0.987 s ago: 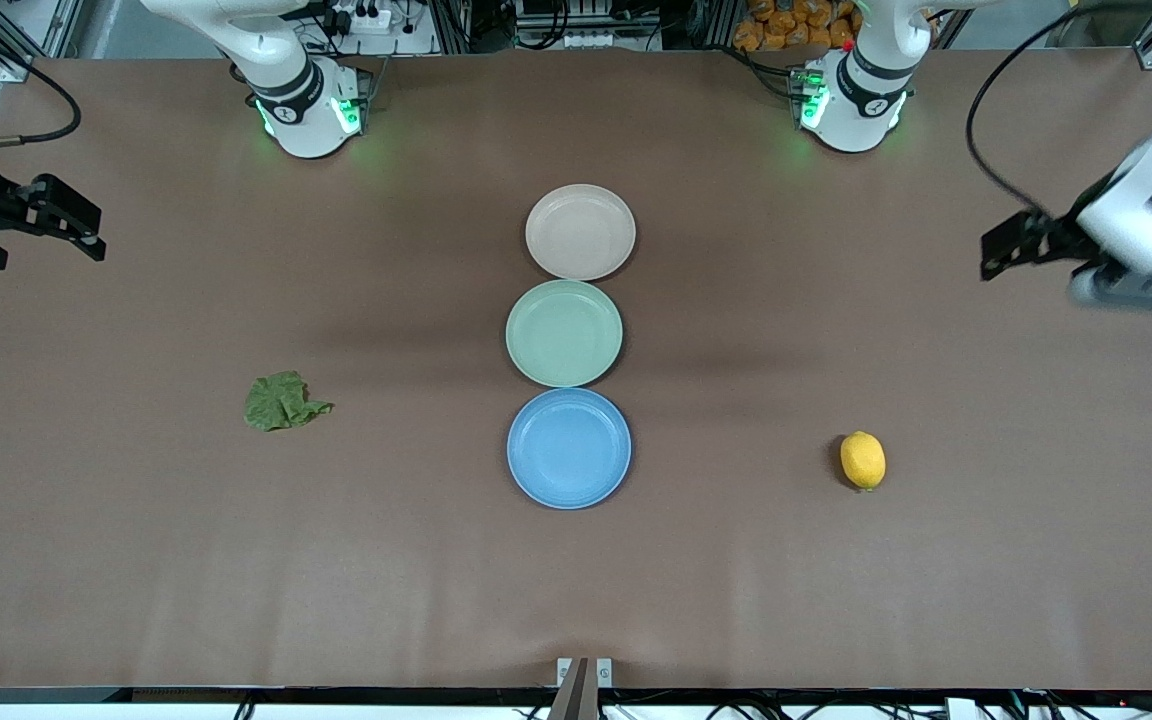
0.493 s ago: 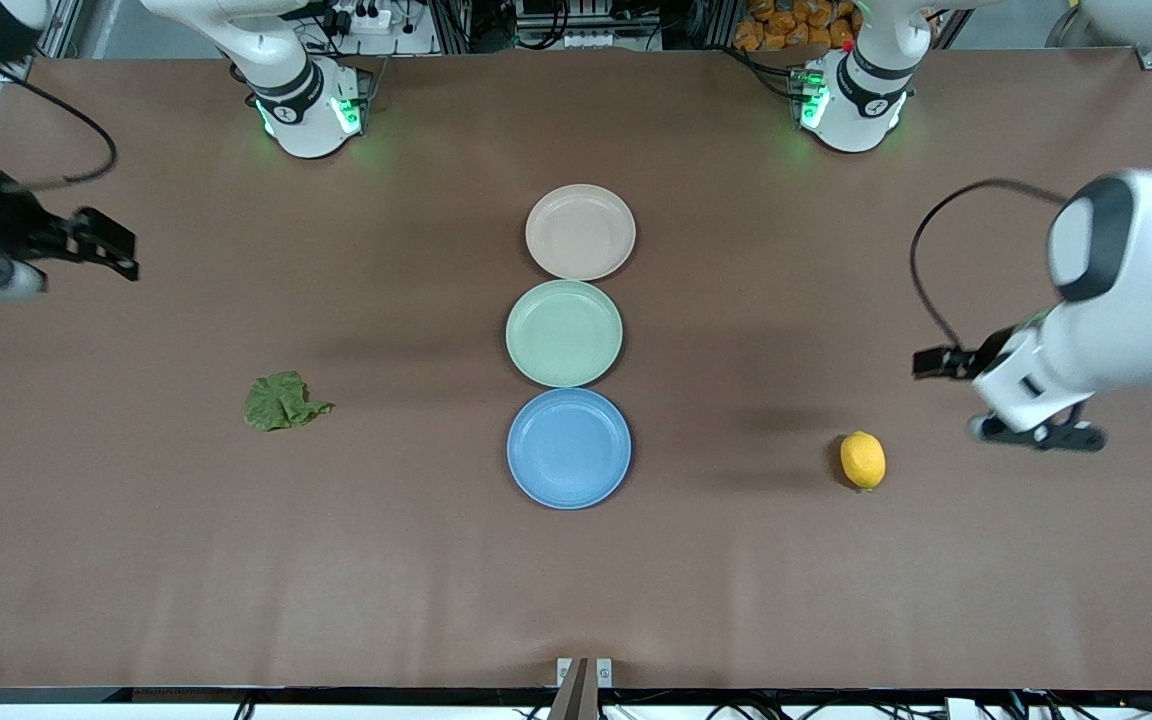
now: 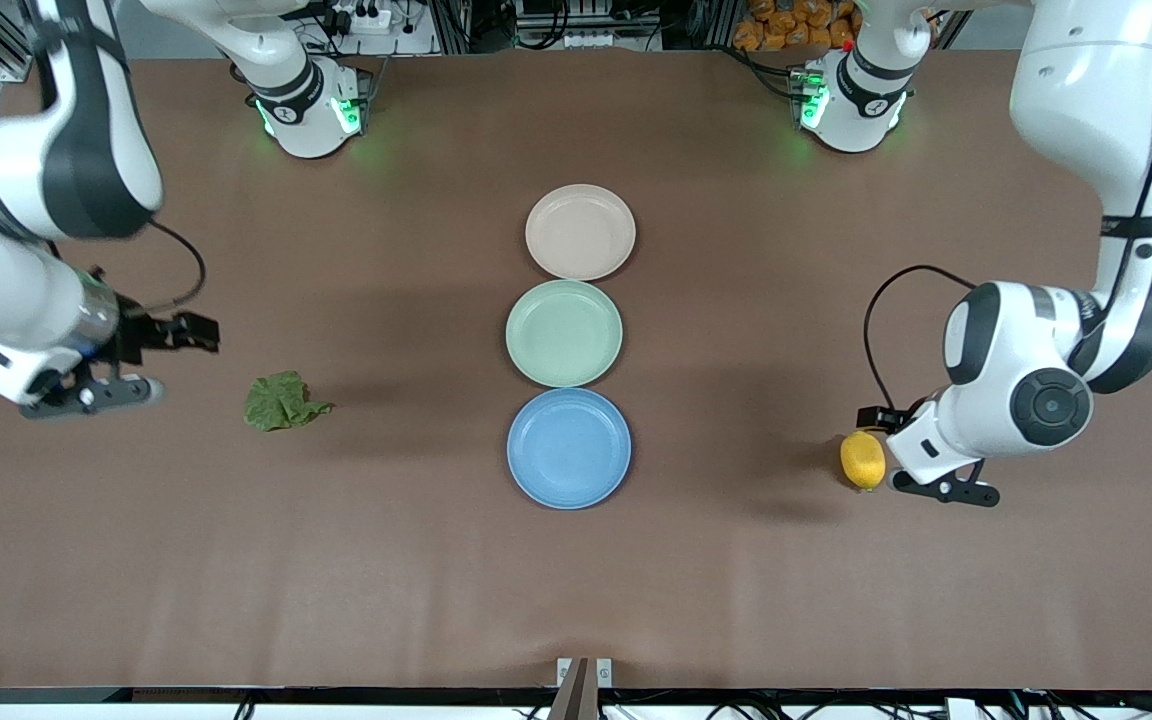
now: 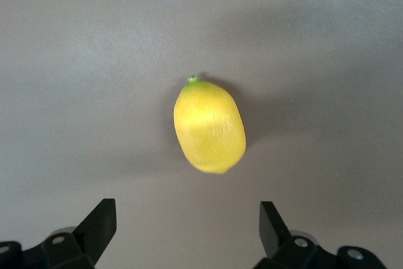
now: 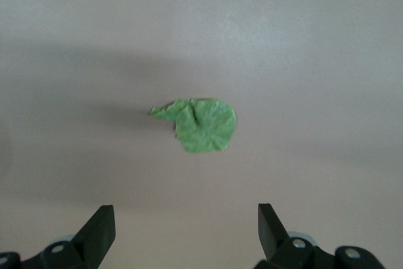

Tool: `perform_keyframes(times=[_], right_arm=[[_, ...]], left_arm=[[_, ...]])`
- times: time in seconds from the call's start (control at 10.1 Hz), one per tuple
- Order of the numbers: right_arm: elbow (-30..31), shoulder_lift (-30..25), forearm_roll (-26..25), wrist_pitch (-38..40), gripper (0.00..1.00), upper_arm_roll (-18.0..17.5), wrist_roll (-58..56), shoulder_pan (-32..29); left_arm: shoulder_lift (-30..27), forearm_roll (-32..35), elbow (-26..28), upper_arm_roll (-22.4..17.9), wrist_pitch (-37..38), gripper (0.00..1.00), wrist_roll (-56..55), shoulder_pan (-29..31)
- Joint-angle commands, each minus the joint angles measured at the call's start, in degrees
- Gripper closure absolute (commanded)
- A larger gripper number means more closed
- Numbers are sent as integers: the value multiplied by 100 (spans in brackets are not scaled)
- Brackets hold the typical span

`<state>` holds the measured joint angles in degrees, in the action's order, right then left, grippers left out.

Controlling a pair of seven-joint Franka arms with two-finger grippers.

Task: Place lemon and lettuce in plates
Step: 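Grasp the lemon with the left gripper while the right gripper grasps lettuce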

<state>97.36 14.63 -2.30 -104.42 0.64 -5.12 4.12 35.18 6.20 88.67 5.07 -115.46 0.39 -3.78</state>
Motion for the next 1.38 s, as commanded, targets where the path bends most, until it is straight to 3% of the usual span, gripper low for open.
perform_keyframes(times=[0.0,0.2,0.3,0.69,0.79,0.99,1.09,1.28], right_arm=[[1044,-5,115,-1180,0,-28,64,-209],[1451,118,536,-1449,0,-11,700,-140],[1539,258,511,-1502,0,-11,1228,-53],[2135,698,511,-2859,0,-20,1154,-87],[2425,812,511,-3587,0,-20,1154,-104],[2577,884,511,-3867,0,-20,1154,-122],[2586,927,511,-3866,0,-20,1145,-131],[2560,1059,511,-3866,0,-20,1145,-131]], left_arm=[[497,118,-192,29,-405,0,32,-26],[744,-117,-184,38,-784,0,-82,17],[823,-372,-192,29,-794,0,-91,52],[991,-383,-201,3,-1074,2,-127,61],[965,-383,-201,3,-1075,38,-161,61],[1000,-339,-201,-6,-1136,95,-110,18],[930,-348,-201,-6,-1154,100,-144,0],[668,-391,-210,64,-1145,100,-170,-114]])
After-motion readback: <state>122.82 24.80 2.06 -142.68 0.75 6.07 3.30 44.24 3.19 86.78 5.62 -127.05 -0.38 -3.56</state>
